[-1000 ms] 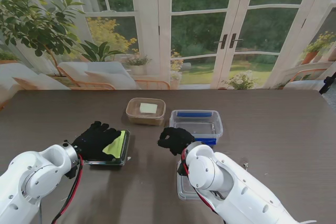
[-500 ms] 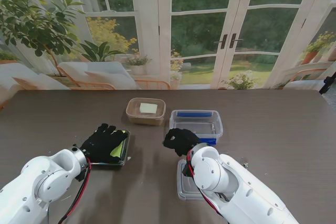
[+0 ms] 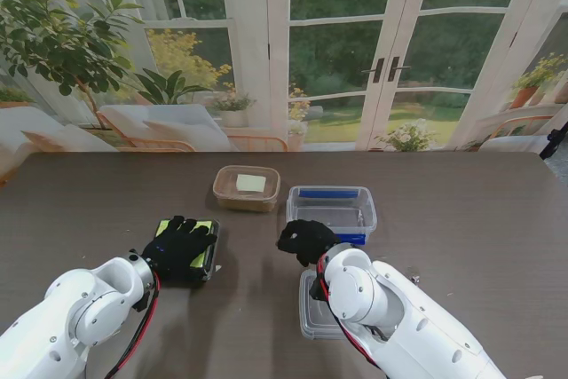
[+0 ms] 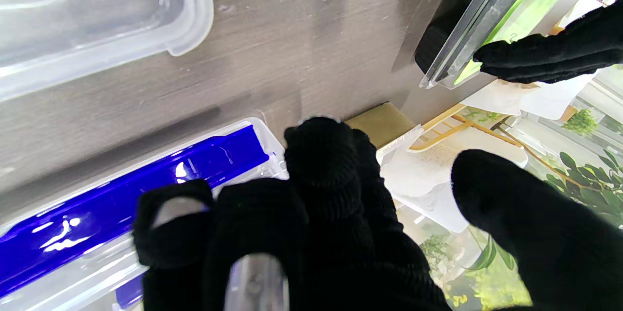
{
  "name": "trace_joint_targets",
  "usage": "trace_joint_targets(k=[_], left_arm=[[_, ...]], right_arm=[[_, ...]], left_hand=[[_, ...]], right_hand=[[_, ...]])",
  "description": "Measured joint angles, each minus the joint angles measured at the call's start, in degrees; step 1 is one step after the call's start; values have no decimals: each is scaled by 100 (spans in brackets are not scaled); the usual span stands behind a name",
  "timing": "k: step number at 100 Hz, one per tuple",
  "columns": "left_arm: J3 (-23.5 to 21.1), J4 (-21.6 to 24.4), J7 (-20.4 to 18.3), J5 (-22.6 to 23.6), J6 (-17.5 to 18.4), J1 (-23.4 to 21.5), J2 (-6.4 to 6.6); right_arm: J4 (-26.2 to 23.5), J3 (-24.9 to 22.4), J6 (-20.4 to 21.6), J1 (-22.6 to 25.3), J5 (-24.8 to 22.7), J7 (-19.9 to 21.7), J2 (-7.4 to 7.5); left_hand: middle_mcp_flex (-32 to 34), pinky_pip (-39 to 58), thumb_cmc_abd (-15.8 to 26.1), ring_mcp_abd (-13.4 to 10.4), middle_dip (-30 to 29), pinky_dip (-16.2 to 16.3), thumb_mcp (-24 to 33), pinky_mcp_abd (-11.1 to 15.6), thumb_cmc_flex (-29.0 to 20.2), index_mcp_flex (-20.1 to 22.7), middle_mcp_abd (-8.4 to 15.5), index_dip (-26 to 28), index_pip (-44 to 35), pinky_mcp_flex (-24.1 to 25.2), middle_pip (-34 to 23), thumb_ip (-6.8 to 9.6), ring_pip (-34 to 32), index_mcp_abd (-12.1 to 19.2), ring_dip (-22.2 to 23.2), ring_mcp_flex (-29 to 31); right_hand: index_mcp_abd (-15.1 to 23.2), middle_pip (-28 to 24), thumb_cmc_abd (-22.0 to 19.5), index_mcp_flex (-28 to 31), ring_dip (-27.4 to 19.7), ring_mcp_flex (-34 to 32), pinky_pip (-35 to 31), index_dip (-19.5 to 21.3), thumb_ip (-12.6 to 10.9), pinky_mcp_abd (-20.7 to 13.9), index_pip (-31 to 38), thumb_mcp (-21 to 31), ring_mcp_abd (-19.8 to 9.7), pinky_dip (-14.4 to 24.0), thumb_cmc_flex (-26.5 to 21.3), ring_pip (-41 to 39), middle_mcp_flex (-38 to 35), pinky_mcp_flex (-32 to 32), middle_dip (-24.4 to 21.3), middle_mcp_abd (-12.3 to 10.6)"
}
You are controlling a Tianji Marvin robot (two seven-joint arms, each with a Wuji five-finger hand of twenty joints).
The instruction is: Pair container bodies with their lids
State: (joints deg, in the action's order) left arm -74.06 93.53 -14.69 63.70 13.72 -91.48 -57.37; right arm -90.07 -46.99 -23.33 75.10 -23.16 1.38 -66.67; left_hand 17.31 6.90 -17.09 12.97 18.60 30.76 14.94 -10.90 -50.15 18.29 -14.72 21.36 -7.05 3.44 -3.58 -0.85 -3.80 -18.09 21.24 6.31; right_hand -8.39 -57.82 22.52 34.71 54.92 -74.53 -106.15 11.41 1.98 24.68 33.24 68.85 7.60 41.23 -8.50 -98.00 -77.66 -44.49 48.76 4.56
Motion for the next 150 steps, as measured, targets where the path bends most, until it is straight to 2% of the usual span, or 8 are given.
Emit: trace_joint_targets(k=[17, 29, 42, 57, 67, 85, 128, 150], left_arm=[[-97, 220, -391, -17, -38, -155, 0], [-134, 306, -428, 66, -60, -235, 5], [-151, 334, -425, 396, -67, -278, 6], [-161, 337, -351, 560, -155, -328, 7], [-176, 308, -125, 696, -251, -379, 5], [-182, 178, -3, 728, -321, -392, 3], [-274, 66, 15, 866, -426, -392, 3], [-289, -145, 39, 1003, -271, -197, 11]], right_arm=[[-9, -4, 0, 7, -1, 20, 6], [-15, -3, 0, 13, -1, 28, 9], [-22, 6, 0, 17, -1, 32, 12], [-36, 12, -2, 18, -1, 45, 15], [-38, 13, -3, 18, -5, 46, 15], [-39, 14, -3, 18, -7, 56, 18], [-27, 69, 5, 12, 25, 97, 26], [-16, 92, 21, 5, 73, 114, 26]], left_hand=[[-143, 0, -1, 9, 30, 0, -1, 0, 70, -284, -59, 8, 150, 0, 73, 0, 0, -53, 0, -10], [-143, 21, -1, 9, 61, 61, -1, 0, 70, -576, -59, 8, 284, 0, 66, 0, -1, -140, 25, -11], [-295, 71, -1, 9, 117, 190, -1, 0, 63, -863, -11, 18, 382, 36, 84, 0, -5, -202, 135, -11], [-386, 141, -1, 12, 254, 291, -1, 0, 61, -867, -11, 7, 516, 48, 84, 0, -21, -258, 215, -65], [-385, 142, 0, 56, 344, 352, 0, 0, 52, -867, -200, -13, 569, 50, -4, 0, -21, -278, 274, -66], [-426, 214, 7, 73, 415, 424, 65, 0, -21, -867, -224, -29, 656, 51, 59, 0, -86, -325, 349, -66], [-536, 221, 112, 75, 478, 563, 83, 0, -65, -968, -220, -107, 770, 51, 123, 0, -94, -332, 428, -67], [-537, 221, 170, 75, 537, 571, 82, 0, -122, -979, -227, -212, 786, 52, 140, 0, -95, -332, 435, -68]], right_hand=[[-5, 3, 0, 71, 0, 0, 0, -24, 0, 37, -25, 0, 15, 0, 0, 0, 0, 0, -33, 12], [-6, 55, 0, 71, 0, 0, 0, -32, 0, 41, -25, 0, 25, 0, 0, 0, 0, 0, -41, 20], [-7, 59, 0, 81, 0, 0, 0, -33, 0, 42, -25, 0, 27, 0, 0, 0, 0, 0, -42, 22], [-12, 60, 0, 135, 0, 0, 0, -33, 0, 43, -15, 0, 28, 0, 0, 0, 0, 0, -43, 23], [-12, 60, 0, 135, 0, 1, 0, -33, 0, 43, -15, 0, 28, 0, 0, 0, 0, 0, -43, 24], [-13, 60, 0, 136, 0, 1, 0, -34, 0, 43, -15, 0, 29, 0, 0, 0, 0, 0, -44, 24], [-28, 61, 0, 138, 0, 1, 0, -34, 0, 44, -15, 0, 31, 0, 0, 0, 0, 0, -44, 25], [-61, 61, 0, 146, 0, 1, 0, -34, 0, 45, -15, 0, 32, 0, 0, 0, 0, 0, -44, 25]])
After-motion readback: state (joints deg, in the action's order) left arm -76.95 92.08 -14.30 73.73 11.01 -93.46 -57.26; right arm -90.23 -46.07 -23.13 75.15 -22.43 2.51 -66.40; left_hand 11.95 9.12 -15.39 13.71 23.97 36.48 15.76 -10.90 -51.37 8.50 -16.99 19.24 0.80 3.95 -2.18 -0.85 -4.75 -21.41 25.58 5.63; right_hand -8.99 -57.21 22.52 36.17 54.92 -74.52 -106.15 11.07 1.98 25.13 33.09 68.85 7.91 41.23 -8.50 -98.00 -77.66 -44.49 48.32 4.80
